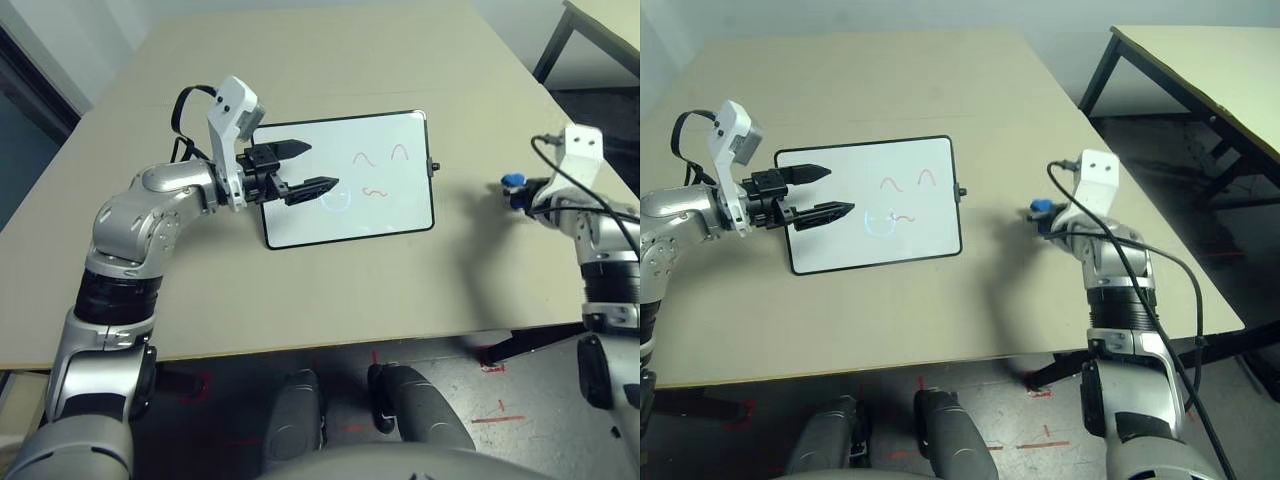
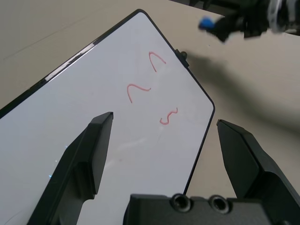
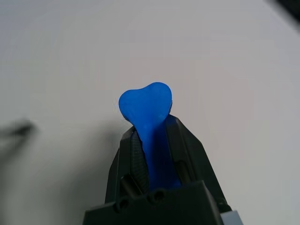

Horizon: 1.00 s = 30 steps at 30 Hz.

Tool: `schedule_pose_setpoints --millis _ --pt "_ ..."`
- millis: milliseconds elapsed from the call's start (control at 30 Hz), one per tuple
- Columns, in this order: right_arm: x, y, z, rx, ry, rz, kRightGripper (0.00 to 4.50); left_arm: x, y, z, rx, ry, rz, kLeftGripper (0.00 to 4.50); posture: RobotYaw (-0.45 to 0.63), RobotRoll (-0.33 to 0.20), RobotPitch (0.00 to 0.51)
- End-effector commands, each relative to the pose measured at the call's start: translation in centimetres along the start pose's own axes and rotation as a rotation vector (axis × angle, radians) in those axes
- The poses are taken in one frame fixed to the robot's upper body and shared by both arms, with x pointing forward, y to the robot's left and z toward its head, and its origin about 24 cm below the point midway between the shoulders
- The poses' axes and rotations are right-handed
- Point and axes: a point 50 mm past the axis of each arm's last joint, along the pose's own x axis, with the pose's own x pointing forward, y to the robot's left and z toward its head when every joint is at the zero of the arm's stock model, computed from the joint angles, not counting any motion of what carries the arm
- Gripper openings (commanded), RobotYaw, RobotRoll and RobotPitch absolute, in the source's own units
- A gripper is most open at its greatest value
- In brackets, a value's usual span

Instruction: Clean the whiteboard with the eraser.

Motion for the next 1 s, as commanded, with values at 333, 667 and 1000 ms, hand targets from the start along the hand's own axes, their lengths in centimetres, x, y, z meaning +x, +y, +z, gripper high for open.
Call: schedule_pose_setpoints --millis 333,667,1000 --pt "-1.5 9.6 1.5 -0.133 -0.122 0.427 0.70 0.3 0.1 -0.6 0.007 0.025 -0.017 4.50 -0.01 0.000 0.107" --pt "-0.1 12.0 -0.2 -0.221 -0.125 0.473 0.70 0.4 -0.1 -0.7 0.007 0.022 -0.019 4.50 0.01 0.000 0.111" --pt "1.6 12.5 -0.9 -0.281 -0.119 0.442 0.69 0.5 -0.4 -0.6 0.003 0.017 -0.020 4.50 0.02 0.000 0.120"
